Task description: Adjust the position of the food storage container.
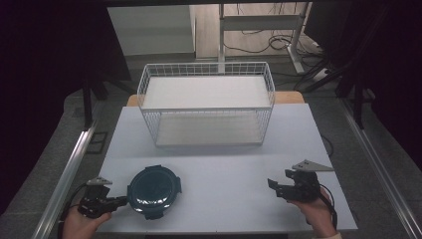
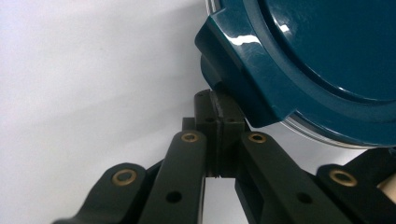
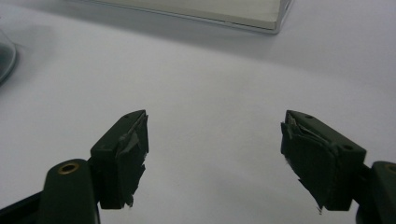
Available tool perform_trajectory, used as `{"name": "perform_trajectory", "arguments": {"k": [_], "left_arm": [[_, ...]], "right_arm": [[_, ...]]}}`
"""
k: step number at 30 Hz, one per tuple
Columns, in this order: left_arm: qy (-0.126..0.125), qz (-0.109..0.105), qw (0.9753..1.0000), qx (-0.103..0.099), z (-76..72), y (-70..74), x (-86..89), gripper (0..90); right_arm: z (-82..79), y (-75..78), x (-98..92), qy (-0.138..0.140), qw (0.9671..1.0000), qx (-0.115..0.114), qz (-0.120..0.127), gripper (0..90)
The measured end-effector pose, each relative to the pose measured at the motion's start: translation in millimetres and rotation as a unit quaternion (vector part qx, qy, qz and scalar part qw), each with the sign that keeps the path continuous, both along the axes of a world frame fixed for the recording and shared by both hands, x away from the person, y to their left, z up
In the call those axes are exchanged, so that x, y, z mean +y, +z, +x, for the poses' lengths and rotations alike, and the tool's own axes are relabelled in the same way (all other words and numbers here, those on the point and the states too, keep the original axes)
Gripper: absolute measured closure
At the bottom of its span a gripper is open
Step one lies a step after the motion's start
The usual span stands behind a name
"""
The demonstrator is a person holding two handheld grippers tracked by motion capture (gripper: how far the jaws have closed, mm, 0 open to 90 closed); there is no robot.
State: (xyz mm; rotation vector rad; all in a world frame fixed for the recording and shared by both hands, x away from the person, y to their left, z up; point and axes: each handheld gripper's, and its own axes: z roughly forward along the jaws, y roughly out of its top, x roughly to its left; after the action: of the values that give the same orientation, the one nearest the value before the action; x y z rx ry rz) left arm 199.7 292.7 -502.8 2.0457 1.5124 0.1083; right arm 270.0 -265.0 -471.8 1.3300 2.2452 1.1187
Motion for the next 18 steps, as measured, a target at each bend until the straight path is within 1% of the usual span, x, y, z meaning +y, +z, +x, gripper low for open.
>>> {"name": "perform_trajectory", "arguments": {"k": [9,18], "left_arm": [[-0.009,0.001,1.0,-0.002,6.9,0.4,-12.4,90.0],[-0.029,0.009,0.9995,-0.003,13.3,1.9,-31.2,90.0]], "right_arm": [[0.4,-0.8,0.9,0.001,1.0,0.002,0.0,22.8],[0.8,-1.3,0.8,0.001,1.0,0.003,0.001,22.8]]}}
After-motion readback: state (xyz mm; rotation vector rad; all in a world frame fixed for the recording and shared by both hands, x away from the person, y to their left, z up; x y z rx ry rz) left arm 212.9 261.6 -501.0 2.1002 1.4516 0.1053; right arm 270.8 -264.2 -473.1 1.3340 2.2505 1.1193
